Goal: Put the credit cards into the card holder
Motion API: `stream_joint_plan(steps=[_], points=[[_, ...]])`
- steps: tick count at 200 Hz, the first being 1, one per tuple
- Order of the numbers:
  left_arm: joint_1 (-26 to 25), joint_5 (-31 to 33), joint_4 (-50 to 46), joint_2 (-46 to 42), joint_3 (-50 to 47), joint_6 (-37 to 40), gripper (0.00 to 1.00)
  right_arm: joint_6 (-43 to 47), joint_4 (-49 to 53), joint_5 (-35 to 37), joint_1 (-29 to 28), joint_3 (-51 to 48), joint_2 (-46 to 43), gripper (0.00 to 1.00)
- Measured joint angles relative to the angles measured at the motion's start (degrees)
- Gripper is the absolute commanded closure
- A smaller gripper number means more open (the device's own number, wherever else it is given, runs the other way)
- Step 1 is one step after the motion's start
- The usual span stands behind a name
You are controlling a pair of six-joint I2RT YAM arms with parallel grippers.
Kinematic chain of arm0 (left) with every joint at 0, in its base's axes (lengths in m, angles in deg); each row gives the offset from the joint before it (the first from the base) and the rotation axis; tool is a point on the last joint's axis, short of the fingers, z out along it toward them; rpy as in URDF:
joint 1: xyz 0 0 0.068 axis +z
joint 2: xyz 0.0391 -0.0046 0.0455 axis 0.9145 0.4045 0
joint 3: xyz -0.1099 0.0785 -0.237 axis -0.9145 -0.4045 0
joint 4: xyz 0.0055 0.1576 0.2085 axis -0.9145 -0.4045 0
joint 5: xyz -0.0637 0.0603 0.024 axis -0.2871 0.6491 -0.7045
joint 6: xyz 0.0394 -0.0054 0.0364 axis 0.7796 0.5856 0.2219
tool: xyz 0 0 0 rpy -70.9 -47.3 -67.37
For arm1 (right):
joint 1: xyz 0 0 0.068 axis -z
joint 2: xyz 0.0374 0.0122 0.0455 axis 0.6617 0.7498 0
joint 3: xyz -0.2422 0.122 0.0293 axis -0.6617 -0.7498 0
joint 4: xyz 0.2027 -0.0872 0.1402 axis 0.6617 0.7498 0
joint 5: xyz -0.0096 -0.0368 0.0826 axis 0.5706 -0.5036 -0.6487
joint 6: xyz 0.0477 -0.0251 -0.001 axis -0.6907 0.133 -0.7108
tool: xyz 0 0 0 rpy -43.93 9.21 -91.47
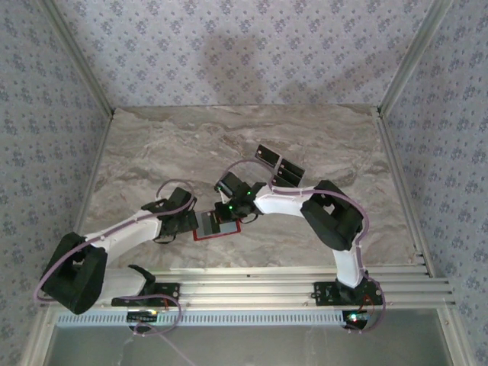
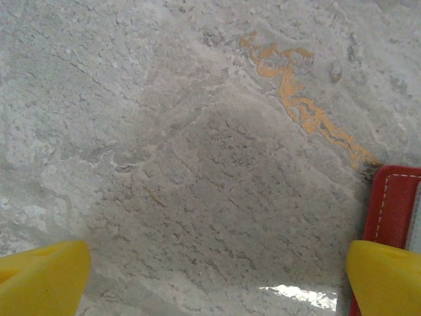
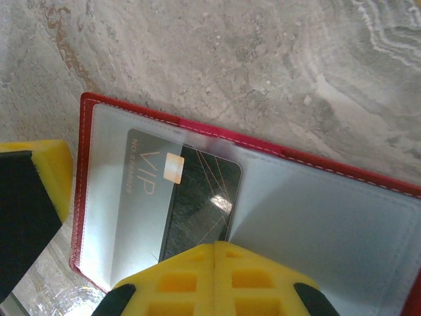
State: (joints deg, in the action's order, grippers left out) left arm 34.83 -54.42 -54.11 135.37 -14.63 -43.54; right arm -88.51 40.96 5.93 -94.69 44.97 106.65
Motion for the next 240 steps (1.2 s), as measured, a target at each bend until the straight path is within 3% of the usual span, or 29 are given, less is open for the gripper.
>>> stream_joint_plan(steps=[117, 240], points=[[-0.61, 0.00, 0.11, 1.05, -0.26, 0.00, 0.00, -0.02, 0.24, -2.38, -2.36, 4.76, 3.28, 0.92], [-0.70, 1.84, -2.67, -0.24, 3.26, 0.09, 0.00, -0.68, -3.45, -2.38, 0.00, -2.25, -1.57, 0.89]])
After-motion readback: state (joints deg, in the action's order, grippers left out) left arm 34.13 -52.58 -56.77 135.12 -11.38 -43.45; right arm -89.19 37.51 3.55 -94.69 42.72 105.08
